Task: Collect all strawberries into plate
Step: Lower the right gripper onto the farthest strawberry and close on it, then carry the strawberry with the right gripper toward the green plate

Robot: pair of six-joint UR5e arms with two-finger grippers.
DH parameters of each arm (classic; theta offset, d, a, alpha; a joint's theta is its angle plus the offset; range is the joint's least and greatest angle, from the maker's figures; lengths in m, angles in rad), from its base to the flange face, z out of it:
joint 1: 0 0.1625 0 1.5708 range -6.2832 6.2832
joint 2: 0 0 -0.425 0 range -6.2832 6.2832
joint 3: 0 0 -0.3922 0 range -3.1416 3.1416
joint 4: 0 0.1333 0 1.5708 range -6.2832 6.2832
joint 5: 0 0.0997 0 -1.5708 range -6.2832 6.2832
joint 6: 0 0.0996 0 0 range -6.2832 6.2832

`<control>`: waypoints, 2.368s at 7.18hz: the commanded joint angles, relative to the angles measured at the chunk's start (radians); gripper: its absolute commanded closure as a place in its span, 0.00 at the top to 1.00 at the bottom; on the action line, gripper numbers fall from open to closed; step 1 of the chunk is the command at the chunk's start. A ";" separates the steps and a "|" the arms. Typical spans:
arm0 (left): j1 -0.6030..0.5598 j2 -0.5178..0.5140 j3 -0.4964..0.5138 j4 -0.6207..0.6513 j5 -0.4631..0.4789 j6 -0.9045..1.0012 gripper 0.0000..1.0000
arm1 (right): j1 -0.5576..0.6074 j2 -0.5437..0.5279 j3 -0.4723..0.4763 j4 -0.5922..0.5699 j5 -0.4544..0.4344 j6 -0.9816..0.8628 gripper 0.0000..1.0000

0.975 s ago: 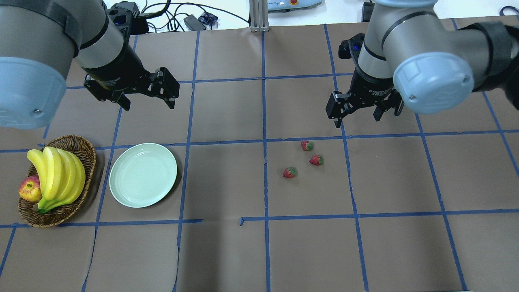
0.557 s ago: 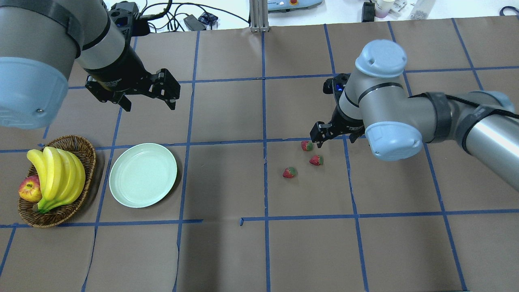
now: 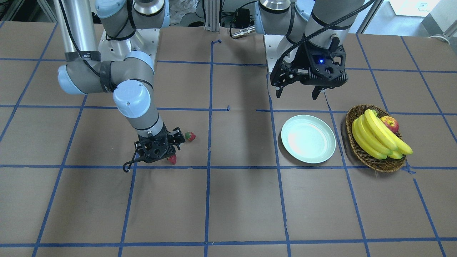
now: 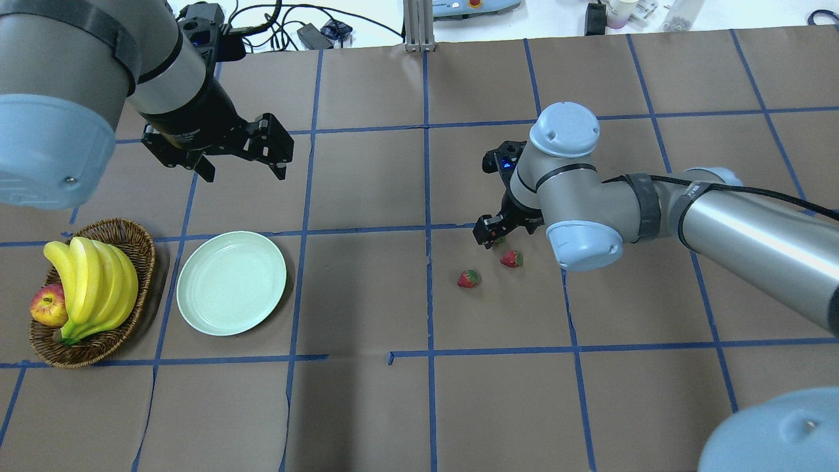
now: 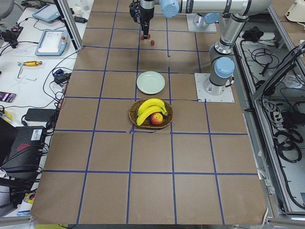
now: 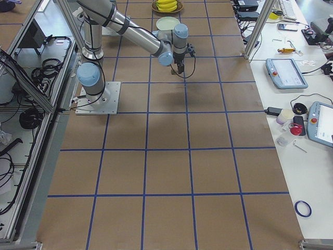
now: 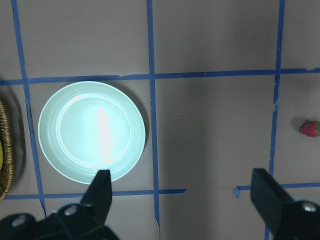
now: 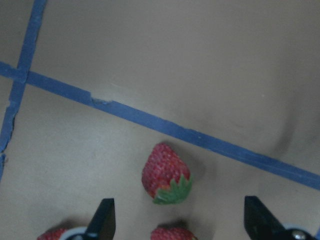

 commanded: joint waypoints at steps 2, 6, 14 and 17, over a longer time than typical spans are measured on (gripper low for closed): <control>-0.001 0.003 -0.003 0.005 0.000 0.000 1.00 | 0.030 0.034 -0.032 -0.010 -0.008 -0.008 0.81; -0.001 0.004 -0.003 0.005 0.000 0.000 1.00 | 0.027 0.066 -0.060 -0.010 -0.012 -0.008 0.60; -0.002 0.004 -0.006 0.005 -0.001 -0.002 1.00 | 0.273 0.076 -0.240 0.012 -0.014 0.497 0.03; -0.002 0.004 -0.005 0.004 -0.001 -0.002 1.00 | 0.370 0.190 -0.268 -0.034 -0.012 0.653 0.15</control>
